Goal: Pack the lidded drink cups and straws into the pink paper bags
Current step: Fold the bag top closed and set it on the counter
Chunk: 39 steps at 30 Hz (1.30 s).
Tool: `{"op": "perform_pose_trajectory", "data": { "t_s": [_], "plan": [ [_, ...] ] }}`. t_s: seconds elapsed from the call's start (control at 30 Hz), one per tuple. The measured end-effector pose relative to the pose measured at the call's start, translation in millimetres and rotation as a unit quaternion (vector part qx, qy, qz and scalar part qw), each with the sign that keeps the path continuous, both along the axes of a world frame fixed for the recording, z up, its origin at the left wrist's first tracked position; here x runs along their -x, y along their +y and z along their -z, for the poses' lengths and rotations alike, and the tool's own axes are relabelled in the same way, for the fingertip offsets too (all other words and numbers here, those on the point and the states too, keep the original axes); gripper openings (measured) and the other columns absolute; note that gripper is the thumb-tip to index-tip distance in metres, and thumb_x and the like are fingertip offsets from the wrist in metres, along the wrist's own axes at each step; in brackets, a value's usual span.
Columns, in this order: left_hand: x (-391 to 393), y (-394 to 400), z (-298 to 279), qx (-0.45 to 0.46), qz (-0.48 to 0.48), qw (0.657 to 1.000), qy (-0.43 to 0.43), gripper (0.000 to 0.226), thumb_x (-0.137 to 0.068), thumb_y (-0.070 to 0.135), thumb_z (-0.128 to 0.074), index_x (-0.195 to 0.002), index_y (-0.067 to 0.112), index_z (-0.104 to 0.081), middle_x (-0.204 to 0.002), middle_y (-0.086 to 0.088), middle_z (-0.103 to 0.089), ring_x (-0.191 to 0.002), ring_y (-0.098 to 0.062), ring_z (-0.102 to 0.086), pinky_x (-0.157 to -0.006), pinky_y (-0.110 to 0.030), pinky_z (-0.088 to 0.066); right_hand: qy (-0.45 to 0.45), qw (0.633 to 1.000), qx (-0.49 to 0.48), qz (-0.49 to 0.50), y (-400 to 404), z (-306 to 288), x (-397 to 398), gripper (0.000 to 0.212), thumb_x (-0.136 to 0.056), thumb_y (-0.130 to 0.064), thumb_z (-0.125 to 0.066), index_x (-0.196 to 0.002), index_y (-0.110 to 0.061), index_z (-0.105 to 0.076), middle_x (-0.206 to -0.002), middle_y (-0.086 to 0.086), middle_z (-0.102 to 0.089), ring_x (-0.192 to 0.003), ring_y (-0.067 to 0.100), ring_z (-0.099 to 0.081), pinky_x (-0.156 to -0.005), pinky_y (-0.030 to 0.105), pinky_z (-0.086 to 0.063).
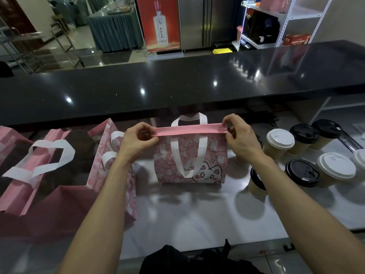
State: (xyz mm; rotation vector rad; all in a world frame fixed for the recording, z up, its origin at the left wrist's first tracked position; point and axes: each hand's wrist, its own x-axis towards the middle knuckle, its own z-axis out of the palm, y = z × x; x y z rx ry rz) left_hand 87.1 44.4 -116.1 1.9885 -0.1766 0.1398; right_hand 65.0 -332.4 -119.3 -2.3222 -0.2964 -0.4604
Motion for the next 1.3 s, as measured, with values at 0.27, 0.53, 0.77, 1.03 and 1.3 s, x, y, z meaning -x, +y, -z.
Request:
{"op": "perform_pose_trajectory", "data": {
  "t_s": [0.27,0.53,0.77,1.03,1.3],
  "plan": [
    [-7,-7,-2,-0.088,-0.019,0.995,-0.036,0.039,-0.086,0.029,-0.093,-0.113,0.044,-0.069,-0.100,0.014,-0.076,-0.095,-0.010,-0.076,-0.090,-0.042,-0.067,0.009,0.999,0.045,-0.017,-2,-9,4,0.038,-0.092,-0.049,-0.080,-0.117,-0.036,-0.055,-0.105,-0.018,-0.059,-0.089,0.004,-0.063,-0.076,0.021,-0.054],
    [-11,-14,-23,-0.267,0.026,0.959,-0.087,0.014,-0.096,0.025,-0.083,-0.103,0.036,-0.083,-0.096,0.017,-0.069,-0.091,-0.006,-0.064,-0.085,-0.042,-0.060,-0.056,0.973,0.218,-0.054,-6,-16,-9,0.018,-0.103,-0.033,-0.066,-0.107,-0.018,-0.076,-0.103,-0.008,-0.066,-0.096,0.018,-0.054,-0.088,0.047,-0.053],
    [-8,-19,-31,-0.363,0.032,0.922,-0.133,0.007,-0.094,0.031,-0.080,-0.101,0.030,-0.079,-0.095,0.015,-0.066,-0.100,-0.016,-0.053,-0.098,-0.047,-0.047,-0.029,0.969,0.239,-0.062,-5,-24,-9,0.011,-0.103,-0.030,-0.066,-0.105,-0.022,-0.073,-0.103,-0.011,-0.065,-0.103,0.018,-0.056,-0.095,0.048,-0.049],
    [-11,-77,-45,-0.398,0.153,0.895,-0.135,0.028,-0.096,0.053,-0.077,-0.120,0.042,-0.071,-0.105,0.018,-0.064,-0.102,-0.008,-0.057,-0.088,-0.034,-0.051,-0.033,0.946,0.305,-0.103,38,-44,-8,0.034,-0.096,-0.055,-0.066,-0.112,-0.025,-0.072,-0.109,-0.008,-0.062,-0.105,0.017,-0.056,-0.098,0.042,-0.048],
    [-13,-97,-39,-0.406,0.149,0.890,-0.146,0.014,-0.096,0.041,-0.079,-0.094,0.028,-0.074,-0.088,0.014,-0.061,-0.086,-0.013,-0.059,-0.077,-0.045,-0.055,-0.001,0.954,0.273,-0.126,58,-42,-9,0.023,-0.101,-0.038,-0.071,-0.096,-0.016,-0.075,-0.093,-0.005,-0.063,-0.095,0.019,-0.054,-0.091,0.041,-0.047]
  ]
}}
